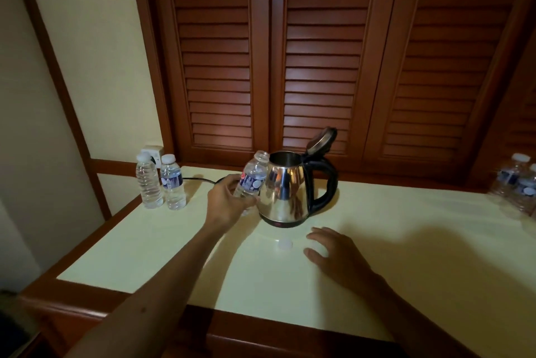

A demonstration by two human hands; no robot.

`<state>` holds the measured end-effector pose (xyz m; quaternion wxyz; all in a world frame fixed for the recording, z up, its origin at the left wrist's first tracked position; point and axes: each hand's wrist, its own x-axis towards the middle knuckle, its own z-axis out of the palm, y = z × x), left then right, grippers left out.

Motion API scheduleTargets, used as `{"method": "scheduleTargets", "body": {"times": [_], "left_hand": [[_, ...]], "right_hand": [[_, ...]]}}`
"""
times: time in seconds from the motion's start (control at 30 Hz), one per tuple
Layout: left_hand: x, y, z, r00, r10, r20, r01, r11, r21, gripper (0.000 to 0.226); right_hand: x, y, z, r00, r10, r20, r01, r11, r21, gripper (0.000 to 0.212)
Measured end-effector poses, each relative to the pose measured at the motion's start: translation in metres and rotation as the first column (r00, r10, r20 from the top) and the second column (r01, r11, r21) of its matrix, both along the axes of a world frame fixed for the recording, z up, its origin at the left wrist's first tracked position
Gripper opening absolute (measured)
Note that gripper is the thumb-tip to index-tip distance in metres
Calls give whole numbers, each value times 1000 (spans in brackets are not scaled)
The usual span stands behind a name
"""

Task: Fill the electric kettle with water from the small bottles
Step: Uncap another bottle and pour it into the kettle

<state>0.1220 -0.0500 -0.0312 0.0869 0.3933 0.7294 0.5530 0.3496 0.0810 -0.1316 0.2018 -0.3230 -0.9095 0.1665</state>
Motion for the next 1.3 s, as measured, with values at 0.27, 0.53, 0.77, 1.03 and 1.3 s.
{"method": "scheduleTargets", "body": {"times": [0.27, 0.53, 0.77, 1.03, 1.3], "left_hand": [[-22, 15, 47, 960, -29, -277, -16, 987, -159, 68], [-28, 22, 62, 936, -36, -350, -21, 987, -158, 67], [-31, 28, 66, 909, -60, -413, -4, 988, -152, 56], [-33, 33, 74, 871, -81, -484, 7, 988, -153, 51], [-36, 34, 77, 843, -105, -527, 26, 988, -155, 49]], "right_hand": [[3, 5, -6, 994, 29, -101, -29, 1000, 3, 52], [1, 6, -9, 992, 11, -125, -2, 997, 74, 63], [1, 7, -11, 994, 11, -113, -1, 997, 83, 63], [0, 8, -10, 994, 13, -108, -4, 997, 81, 63], [1, 8, -9, 993, 19, -117, -8, 996, 92, 64]]}}
